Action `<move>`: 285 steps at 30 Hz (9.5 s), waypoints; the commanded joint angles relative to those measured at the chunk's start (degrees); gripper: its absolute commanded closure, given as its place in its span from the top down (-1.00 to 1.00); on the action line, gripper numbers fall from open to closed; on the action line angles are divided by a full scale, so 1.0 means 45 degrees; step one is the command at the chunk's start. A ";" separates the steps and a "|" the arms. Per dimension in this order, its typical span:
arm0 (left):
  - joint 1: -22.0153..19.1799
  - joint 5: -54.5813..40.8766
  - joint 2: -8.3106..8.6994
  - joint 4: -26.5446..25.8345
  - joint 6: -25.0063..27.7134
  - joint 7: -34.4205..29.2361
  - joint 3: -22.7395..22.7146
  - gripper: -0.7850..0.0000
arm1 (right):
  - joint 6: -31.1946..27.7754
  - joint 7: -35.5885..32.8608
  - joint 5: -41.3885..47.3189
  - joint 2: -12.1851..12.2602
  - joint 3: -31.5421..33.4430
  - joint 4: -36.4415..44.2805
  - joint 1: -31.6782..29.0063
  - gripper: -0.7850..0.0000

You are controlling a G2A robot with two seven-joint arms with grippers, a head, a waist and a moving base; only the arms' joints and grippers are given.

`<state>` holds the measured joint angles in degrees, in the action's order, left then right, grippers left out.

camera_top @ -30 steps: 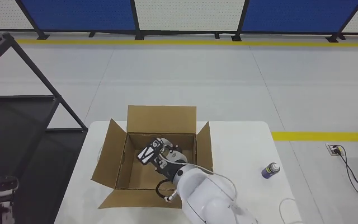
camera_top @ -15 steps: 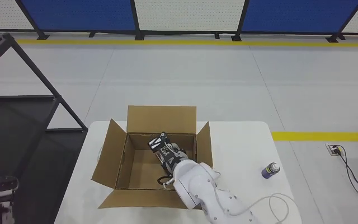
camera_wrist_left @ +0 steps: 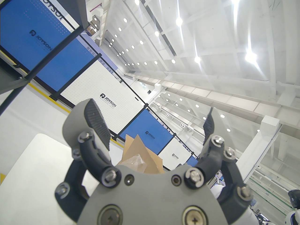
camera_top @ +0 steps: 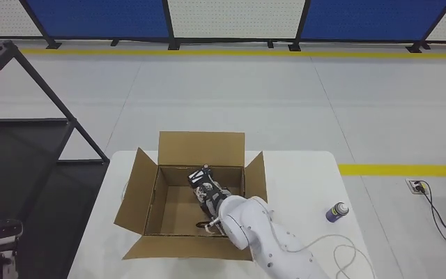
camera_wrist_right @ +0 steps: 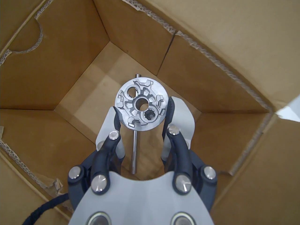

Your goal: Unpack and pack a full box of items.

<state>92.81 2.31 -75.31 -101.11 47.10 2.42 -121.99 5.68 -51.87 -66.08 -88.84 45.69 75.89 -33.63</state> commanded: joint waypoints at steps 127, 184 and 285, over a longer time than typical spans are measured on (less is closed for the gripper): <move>0.0000 0.0000 0.0000 0.0000 0.0000 0.0000 0.0000 1.00 | -0.1760 0.7245 0.0023 0.1231 1.2499 0.5284 -1.0956 1.00; 0.0000 0.0000 0.0000 0.0000 0.0000 0.0000 0.0000 1.00 | -0.2041 0.1794 -0.2940 0.0987 0.3105 0.9034 -0.4875 -1.00; 0.0000 0.0000 0.0000 0.0000 0.0000 0.0000 0.0000 1.00 | 0.2357 0.1239 -0.2806 -0.1030 0.1585 -0.1349 -0.1549 -0.04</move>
<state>92.81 2.31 -75.31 -101.11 47.10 2.42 -121.99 16.29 -46.27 -78.53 -93.49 52.70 69.48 -40.40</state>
